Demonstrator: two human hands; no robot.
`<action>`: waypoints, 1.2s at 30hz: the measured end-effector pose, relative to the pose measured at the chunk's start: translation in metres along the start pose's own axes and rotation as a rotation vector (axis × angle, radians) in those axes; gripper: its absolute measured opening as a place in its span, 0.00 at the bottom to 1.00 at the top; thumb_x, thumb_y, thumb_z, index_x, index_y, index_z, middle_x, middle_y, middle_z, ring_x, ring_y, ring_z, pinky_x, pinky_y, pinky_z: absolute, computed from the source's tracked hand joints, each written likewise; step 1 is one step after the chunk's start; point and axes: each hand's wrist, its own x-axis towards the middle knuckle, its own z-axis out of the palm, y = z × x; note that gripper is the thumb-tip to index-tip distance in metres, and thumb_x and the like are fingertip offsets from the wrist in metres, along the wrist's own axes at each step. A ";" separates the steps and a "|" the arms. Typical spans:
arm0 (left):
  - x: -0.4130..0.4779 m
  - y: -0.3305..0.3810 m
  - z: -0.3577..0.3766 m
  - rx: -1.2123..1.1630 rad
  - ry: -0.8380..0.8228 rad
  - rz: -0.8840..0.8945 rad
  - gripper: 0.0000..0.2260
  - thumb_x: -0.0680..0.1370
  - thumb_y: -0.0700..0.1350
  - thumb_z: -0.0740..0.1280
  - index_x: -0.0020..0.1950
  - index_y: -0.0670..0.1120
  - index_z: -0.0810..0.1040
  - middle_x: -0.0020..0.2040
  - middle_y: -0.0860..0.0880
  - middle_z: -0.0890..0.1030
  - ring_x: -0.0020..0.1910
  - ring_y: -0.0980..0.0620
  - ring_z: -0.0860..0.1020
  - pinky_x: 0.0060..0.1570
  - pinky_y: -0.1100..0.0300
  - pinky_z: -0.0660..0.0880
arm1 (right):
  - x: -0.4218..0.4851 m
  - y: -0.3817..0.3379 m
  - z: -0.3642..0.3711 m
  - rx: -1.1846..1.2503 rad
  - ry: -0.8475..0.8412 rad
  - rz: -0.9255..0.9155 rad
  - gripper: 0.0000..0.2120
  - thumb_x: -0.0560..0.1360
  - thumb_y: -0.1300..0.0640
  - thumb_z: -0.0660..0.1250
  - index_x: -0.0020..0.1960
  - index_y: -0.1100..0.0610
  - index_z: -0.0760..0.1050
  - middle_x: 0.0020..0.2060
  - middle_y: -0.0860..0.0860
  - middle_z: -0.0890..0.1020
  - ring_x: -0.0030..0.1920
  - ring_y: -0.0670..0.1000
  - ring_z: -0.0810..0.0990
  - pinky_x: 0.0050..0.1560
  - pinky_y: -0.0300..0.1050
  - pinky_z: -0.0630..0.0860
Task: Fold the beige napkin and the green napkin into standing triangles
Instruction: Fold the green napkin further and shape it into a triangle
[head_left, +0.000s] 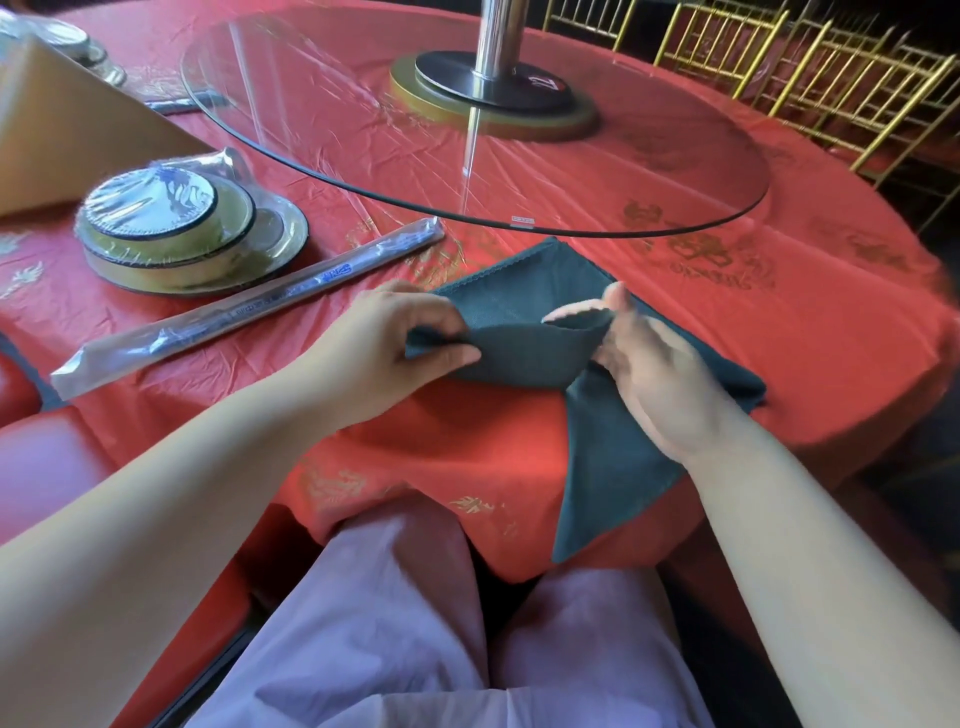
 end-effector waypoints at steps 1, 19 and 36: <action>0.004 -0.001 0.001 0.030 0.034 -0.035 0.17 0.70 0.59 0.63 0.42 0.46 0.79 0.40 0.52 0.80 0.46 0.54 0.75 0.52 0.62 0.69 | 0.000 -0.001 -0.003 0.037 -0.039 -0.038 0.36 0.69 0.28 0.58 0.58 0.57 0.77 0.57 0.55 0.80 0.62 0.54 0.76 0.66 0.53 0.66; 0.013 -0.022 0.018 0.269 0.179 -0.290 0.25 0.70 0.63 0.57 0.57 0.46 0.72 0.50 0.49 0.79 0.51 0.46 0.76 0.53 0.52 0.71 | 0.071 0.033 -0.002 -0.849 0.334 0.068 0.16 0.76 0.49 0.62 0.35 0.56 0.64 0.35 0.52 0.72 0.41 0.56 0.72 0.42 0.48 0.64; 0.035 0.005 0.036 0.353 -0.043 -0.146 0.15 0.68 0.37 0.57 0.49 0.41 0.79 0.53 0.42 0.80 0.55 0.41 0.76 0.56 0.52 0.72 | 0.062 0.018 0.003 -0.931 0.378 -0.026 0.22 0.75 0.46 0.62 0.63 0.58 0.65 0.61 0.57 0.71 0.61 0.59 0.71 0.60 0.51 0.64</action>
